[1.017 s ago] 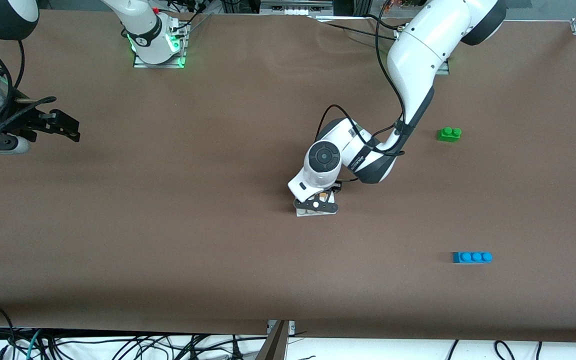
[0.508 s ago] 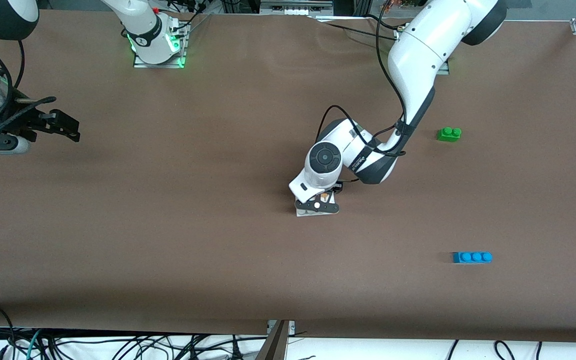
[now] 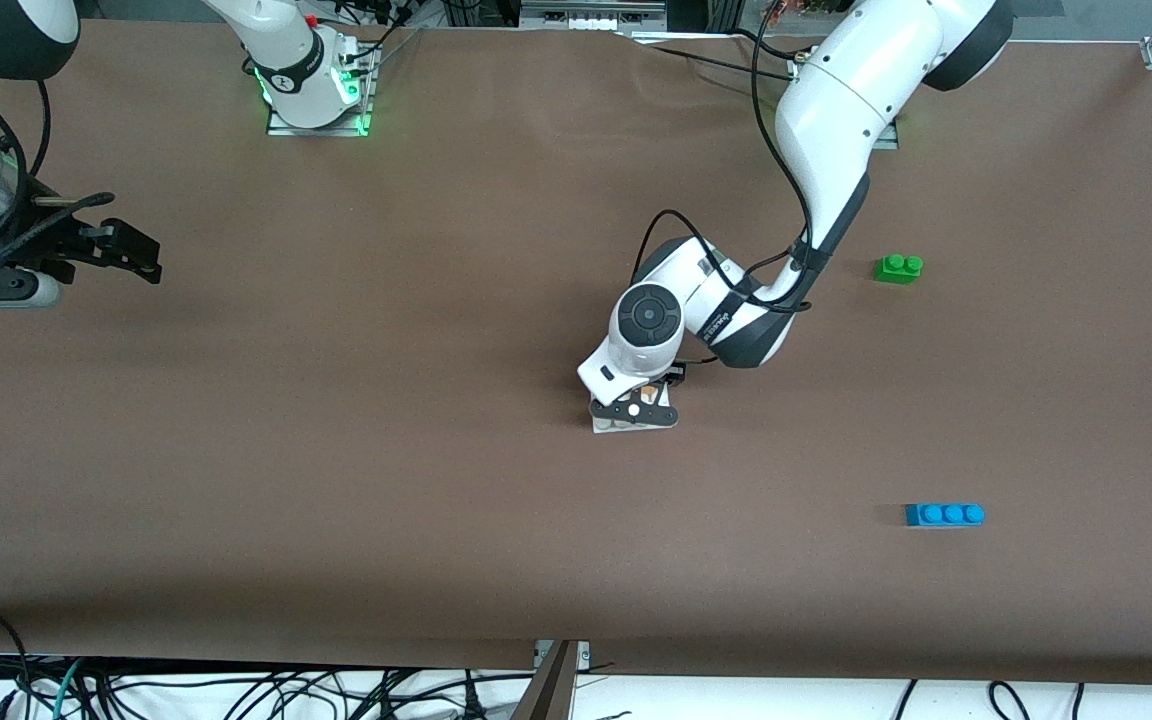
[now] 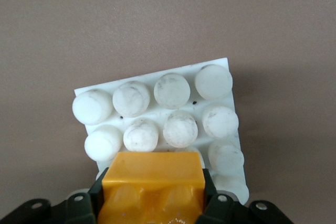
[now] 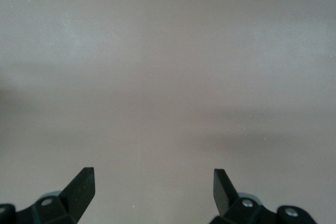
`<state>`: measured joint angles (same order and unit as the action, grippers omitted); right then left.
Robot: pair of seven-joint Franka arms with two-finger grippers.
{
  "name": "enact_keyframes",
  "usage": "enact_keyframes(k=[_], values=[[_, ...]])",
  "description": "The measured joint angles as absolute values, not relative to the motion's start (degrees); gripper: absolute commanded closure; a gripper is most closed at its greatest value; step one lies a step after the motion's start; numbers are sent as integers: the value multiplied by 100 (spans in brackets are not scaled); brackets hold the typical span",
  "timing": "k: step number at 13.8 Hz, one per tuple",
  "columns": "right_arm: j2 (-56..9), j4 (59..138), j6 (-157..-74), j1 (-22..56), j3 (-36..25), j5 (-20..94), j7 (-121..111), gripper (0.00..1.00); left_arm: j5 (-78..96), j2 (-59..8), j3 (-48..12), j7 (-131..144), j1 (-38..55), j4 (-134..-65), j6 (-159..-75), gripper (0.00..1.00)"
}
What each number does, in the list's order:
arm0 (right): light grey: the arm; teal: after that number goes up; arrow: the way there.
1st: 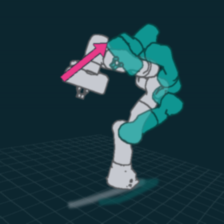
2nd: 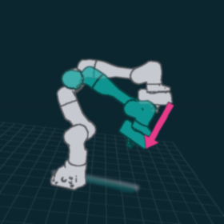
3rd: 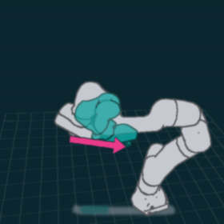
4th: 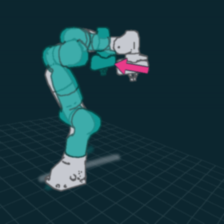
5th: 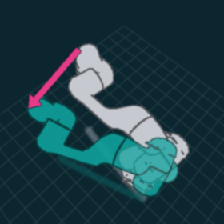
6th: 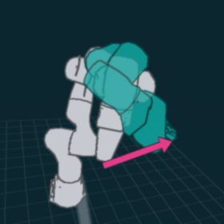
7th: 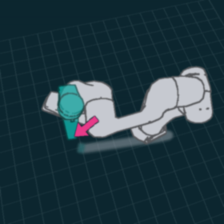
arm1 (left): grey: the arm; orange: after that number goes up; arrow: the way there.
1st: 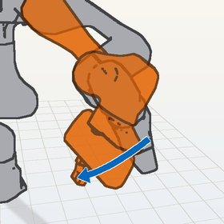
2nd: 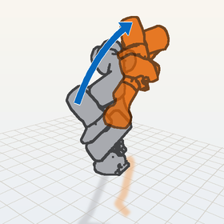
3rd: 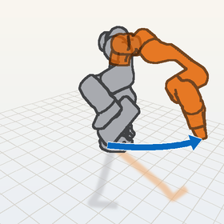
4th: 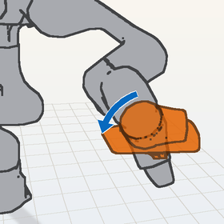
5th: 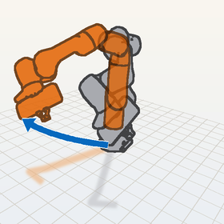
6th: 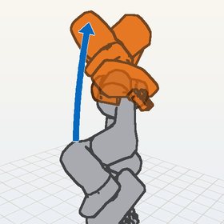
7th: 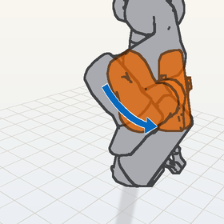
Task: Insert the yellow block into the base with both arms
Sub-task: 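Keep pressing the yellow brick onto the base plate with the left gripper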
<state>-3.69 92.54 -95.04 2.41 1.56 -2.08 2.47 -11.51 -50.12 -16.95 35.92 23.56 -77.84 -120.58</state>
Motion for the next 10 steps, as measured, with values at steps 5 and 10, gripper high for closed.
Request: enact_keyframes(k=[5, 10], values=[[-369, 9253, -9504, 243, 162, -207, 247, 0, -1142, -5013, -1713, 3617, 2360, -7784, -12039, 90], [-369, 9251, -9504, 243, 165, -207, 247, 0, -1036, -5019, -1712, 3679, 2361, -7780, -12037, 91]])
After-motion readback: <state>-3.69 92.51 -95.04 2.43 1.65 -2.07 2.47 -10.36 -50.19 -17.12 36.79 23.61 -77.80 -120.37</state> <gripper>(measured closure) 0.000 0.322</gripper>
